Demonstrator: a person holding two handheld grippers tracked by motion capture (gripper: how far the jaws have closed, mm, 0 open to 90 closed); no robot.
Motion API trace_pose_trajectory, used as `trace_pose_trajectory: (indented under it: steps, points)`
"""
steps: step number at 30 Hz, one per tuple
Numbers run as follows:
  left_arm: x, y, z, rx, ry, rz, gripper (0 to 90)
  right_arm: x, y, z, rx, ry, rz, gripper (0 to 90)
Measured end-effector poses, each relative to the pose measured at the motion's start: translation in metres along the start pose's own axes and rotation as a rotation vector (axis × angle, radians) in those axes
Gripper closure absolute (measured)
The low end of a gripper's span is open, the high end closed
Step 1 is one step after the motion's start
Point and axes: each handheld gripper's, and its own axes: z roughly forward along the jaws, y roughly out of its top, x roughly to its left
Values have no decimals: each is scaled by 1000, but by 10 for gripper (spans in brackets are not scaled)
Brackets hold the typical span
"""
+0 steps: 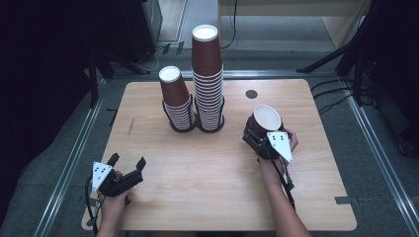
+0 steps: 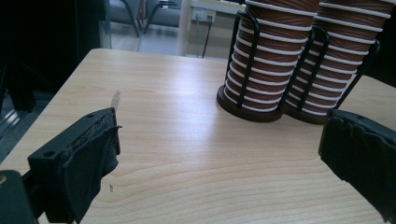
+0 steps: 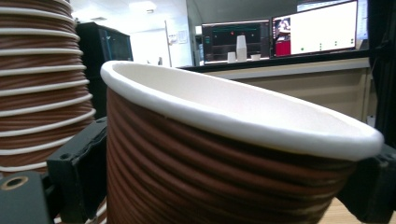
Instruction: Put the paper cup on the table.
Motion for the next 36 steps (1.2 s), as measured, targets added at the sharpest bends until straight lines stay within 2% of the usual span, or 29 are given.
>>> trace_pose_trajectory:
  steps: [4, 10, 14, 16, 21, 25, 32, 36]
  points:
    - [2, -3, 1, 16, -50, -11, 0, -6, -6, 5, 10, 4, -16, 68]
    - [4, -4, -1, 13, -72, -4, 37, -11, -11, 10, 19, -9, -22, 69]
    - [7, -4, 1, 38, -88, -30, 30, -13, -15, 13, 32, -18, -53, 69]
    - [7, -4, 2, 46, -98, -25, 12, -14, -17, 14, 45, -23, -66, 69]
    - [4, -5, 3, 61, -101, 9, 2, -16, -19, 18, 83, -37, -57, 68]
    - [3, -5, 3, 64, -106, 20, 2, -16, -22, 21, 102, -45, -76, 68]
    - [5, -5, 3, 64, -111, 2, 3, -17, -28, 25, 145, -55, -96, 67]
    - [5, -5, 4, 63, -111, 1, 3, -18, -29, 26, 161, -44, -64, 68]
